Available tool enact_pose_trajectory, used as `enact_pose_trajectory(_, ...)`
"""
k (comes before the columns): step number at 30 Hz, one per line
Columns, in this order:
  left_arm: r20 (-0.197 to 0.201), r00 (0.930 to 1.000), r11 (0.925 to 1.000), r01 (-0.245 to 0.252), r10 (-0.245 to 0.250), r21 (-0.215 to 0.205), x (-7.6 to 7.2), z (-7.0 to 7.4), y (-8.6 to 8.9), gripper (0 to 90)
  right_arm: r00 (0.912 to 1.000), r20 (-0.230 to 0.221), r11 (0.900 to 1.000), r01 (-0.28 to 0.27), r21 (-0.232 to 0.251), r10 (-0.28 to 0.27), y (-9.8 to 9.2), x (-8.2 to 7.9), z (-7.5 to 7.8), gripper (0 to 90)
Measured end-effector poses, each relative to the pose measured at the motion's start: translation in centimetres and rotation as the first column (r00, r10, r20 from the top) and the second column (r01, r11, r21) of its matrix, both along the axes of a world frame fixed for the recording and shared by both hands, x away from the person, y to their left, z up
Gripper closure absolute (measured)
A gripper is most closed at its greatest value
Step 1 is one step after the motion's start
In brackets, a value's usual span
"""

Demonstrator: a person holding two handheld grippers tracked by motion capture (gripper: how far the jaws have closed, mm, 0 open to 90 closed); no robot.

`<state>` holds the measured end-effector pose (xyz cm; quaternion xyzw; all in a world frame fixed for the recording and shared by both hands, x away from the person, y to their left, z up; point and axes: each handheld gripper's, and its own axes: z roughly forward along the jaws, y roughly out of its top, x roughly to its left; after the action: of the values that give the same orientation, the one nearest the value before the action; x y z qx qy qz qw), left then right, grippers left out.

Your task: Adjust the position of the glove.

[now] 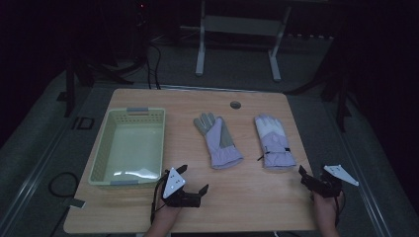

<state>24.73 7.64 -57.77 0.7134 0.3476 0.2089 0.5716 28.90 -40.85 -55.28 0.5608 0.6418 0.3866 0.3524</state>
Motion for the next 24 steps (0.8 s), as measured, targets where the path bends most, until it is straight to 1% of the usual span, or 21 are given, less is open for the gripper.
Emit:
enact_pose_trajectory(4,0.001,1.0000,1.0000,-0.001,0.001,0.009,-0.1,0.0,-0.1,0.2,0.9998,-0.016,1.000,-0.009,0.003,0.009,0.0,0.1,0.0,11.3)
enact_pose_trajectory(6,0.004,1.0000,0.9999,-0.001,0.001,0.014,-0.1,0.0,-0.1,0.2,0.9997,-0.025,1.000,-0.001,-0.001,0.001,0.0,0.3,-0.1,11.3)
enact_pose_trajectory(7,0.003,1.0000,0.9999,-0.003,0.003,0.012,-0.1,0.0,-0.1,0.2,0.9991,-0.041,1.000,0.008,-0.007,-0.008,0.1,0.4,-0.1,13.9)
enact_pose_trajectory(8,0.003,1.0000,0.9999,-0.003,0.003,0.012,-0.1,0.0,-0.1,0.2,0.9991,-0.041,1.000,0.008,-0.007,-0.008,0.1,0.4,-0.1,13.9)
enact_pose_trajectory(9,0.001,1.0000,0.9999,-0.004,0.004,0.011,-0.1,0.0,-0.1,0.2,0.9961,-0.082,0.999,-0.030,0.020,0.032,-0.1,0.7,-0.1,13.7)
enact_pose_trajectory(10,-0.001,1.0000,0.9999,-0.007,0.007,0.009,-0.1,0.0,-0.1,0.2,0.9948,-0.091,0.999,-0.044,0.027,0.046,-0.1,0.8,-0.2,14.0)
enact_pose_trajectory(13,-0.002,1.0000,1.0000,-0.007,0.007,0.004,0.0,0.0,-0.2,0.2,0.9934,-0.087,0.997,-0.072,0.031,0.074,-0.1,0.6,-0.1,14.2)
enact_pose_trajectory(15,0.000,1.0000,1.0000,0.001,-0.001,0.009,-0.1,0.0,-0.2,0.2,0.9903,-0.105,0.996,-0.087,0.036,0.090,-0.1,0.6,0.0,14.2)
enact_pose_trajectory(17,-0.003,1.0000,0.9999,0.009,-0.009,0.011,-0.1,0.0,-0.2,0.2,0.9848,-0.145,0.995,-0.090,0.048,0.096,-0.2,0.9,0.2,14.2)
enact_pose_trajectory(18,-0.003,1.0000,0.9999,0.009,-0.009,0.011,-0.1,0.0,-0.2,0.2,0.9812,-0.166,0.994,-0.088,0.065,0.098,-0.3,1.1,0.4,14.2)
enact_pose_trajectory(19,0.000,0.9999,0.9999,0.011,-0.011,0.013,-0.1,0.0,-0.2,0.2,0.9791,-0.176,0.992,-0.089,0.085,0.103,-0.4,1.3,0.6,14.2)
enact_pose_trajectory(20,0.004,0.9999,0.9998,0.011,-0.011,0.016,-0.1,0.0,-0.3,0.2,0.9789,-0.180,0.991,-0.078,0.107,0.096,-0.4,1.4,0.9,14.2)
enact_pose_trajectory(21,0.006,0.9999,0.9997,0.011,-0.011,0.020,-0.2,0.0,-0.3,0.2,0.9789,-0.180,0.991,-0.078,0.107,0.096,-0.4,1.4,0.9,14.2)
enact_pose_trajectory(22,0.003,0.9999,0.9998,0.011,-0.011,0.019,-0.1,0.0,-0.3,0.2,0.9809,-0.176,0.990,-0.061,0.130,0.084,-0.5,1.5,1.6,14.2)
enact_pose_trajectory(23,0.003,0.9999,0.9998,0.011,-0.011,0.019,-0.1,0.0,-0.3,0.2,0.9809,-0.176,0.990,-0.061,0.130,0.084,-0.5,1.5,1.6,14.2)
enact_pose_trajectory(24,-0.010,0.9998,0.9998,0.018,-0.018,-0.002,0.0,0.0,-0.2,0.2,0.9809,-0.179,0.990,-0.052,0.131,0.076,-0.3,1.8,2.2,13.3)
